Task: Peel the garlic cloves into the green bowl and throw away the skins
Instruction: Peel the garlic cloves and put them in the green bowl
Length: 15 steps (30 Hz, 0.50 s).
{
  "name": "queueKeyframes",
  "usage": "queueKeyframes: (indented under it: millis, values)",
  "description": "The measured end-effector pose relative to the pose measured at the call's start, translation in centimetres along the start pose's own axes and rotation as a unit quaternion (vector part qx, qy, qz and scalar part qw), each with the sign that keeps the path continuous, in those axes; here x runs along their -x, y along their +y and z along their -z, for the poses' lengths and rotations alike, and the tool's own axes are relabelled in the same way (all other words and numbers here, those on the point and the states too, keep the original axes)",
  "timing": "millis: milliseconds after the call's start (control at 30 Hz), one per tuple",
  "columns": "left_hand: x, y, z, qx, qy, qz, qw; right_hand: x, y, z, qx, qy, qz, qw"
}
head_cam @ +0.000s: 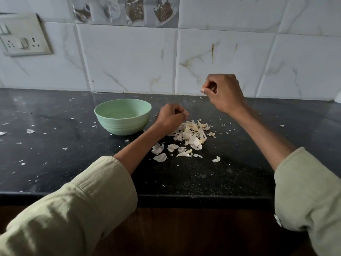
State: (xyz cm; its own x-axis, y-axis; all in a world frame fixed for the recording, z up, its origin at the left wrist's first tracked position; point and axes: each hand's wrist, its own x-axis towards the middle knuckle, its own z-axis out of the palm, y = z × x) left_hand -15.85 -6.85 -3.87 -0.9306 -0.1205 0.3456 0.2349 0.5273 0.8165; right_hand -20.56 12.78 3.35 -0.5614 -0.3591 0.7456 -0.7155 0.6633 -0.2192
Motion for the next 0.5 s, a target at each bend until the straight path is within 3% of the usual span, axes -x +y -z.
queueKeyframes:
  millis: [33,100,133,167,300,400,500]
  values:
    - [0.0,0.0,0.0,0.0,-0.001,0.0,1.0,0.2,-0.1,-0.1,0.01,-0.042,-0.012,0.999]
    - [0.1,0.1,-0.1,-0.001,0.0,0.001,1.0,1.2,-0.4,-0.9,0.063,-0.251,-0.053,0.964]
    - [0.1,0.2,-0.1,-0.002,0.0,0.002,1.0,1.6,-0.4,-1.2,0.085,-0.318,-0.065,0.942]
    - [0.1,0.2,-0.1,-0.001,0.0,0.003,1.0,1.7,-0.1,-1.5,0.093,-0.336,-0.067,0.935]
    - [0.5,0.6,0.1,0.004,0.004,0.005,1.0,1.5,0.4,-1.5,0.053,-0.287,-0.053,0.955]
    - [0.6,0.6,0.1,0.012,0.007,-0.004,1.0,1.2,0.9,-1.2,-0.044,-0.215,-0.039,0.975]
    - [0.9,1.1,0.3,0.014,0.01,-0.032,0.999,0.4,0.4,-0.6,-0.158,-0.196,-0.037,0.967]
